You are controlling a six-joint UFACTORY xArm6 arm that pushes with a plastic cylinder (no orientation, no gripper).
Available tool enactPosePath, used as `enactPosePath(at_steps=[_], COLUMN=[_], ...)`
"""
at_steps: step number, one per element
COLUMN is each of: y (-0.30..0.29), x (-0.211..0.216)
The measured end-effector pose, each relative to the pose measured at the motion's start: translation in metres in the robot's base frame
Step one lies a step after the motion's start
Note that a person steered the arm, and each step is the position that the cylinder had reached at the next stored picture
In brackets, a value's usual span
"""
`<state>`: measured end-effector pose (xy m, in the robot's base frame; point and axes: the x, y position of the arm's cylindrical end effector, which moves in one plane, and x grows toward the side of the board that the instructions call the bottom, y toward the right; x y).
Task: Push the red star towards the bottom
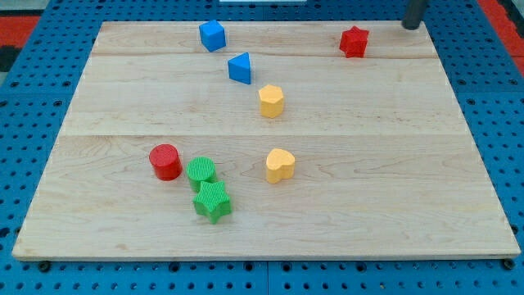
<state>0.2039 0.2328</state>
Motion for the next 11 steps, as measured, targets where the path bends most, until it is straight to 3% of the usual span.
enactPosePath(at_steps=[1, 4, 6, 9, 11], y=[-0.054, -0.096, -0.103, -0.102, -0.113], x=[0.000, 0.029, 0.054, 0.138, 0.137])
